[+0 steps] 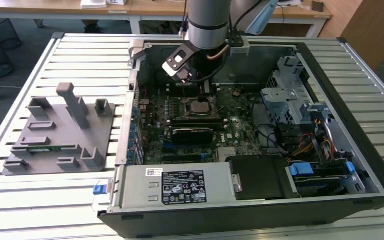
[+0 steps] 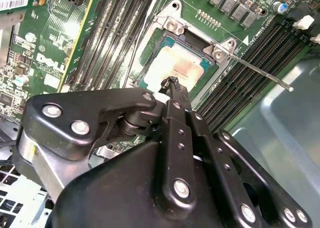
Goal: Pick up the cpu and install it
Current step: 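Place the cpu into insertion slot, then close the cpu cover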
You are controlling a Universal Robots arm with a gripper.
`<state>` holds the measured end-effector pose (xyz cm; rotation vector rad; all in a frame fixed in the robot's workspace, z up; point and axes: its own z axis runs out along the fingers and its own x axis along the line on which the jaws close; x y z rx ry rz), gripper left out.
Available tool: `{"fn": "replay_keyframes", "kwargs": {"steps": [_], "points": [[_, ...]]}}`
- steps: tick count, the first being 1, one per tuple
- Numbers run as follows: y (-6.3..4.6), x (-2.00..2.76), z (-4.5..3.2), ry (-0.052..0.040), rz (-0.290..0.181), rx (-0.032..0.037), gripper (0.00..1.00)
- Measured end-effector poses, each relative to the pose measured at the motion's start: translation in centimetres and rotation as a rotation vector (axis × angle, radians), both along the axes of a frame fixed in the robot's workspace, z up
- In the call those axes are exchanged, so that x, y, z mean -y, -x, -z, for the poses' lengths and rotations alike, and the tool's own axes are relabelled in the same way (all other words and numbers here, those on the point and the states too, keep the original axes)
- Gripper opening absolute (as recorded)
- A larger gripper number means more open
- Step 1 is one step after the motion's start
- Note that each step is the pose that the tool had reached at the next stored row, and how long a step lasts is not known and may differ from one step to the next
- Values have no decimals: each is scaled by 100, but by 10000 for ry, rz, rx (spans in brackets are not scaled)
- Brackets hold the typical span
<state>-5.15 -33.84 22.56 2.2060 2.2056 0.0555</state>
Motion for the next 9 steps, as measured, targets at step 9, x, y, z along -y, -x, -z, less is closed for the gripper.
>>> {"fn": "replay_keyframes", "kwargs": {"steps": [9], "points": [[0,0,-26,1,0,-1,11]]}}
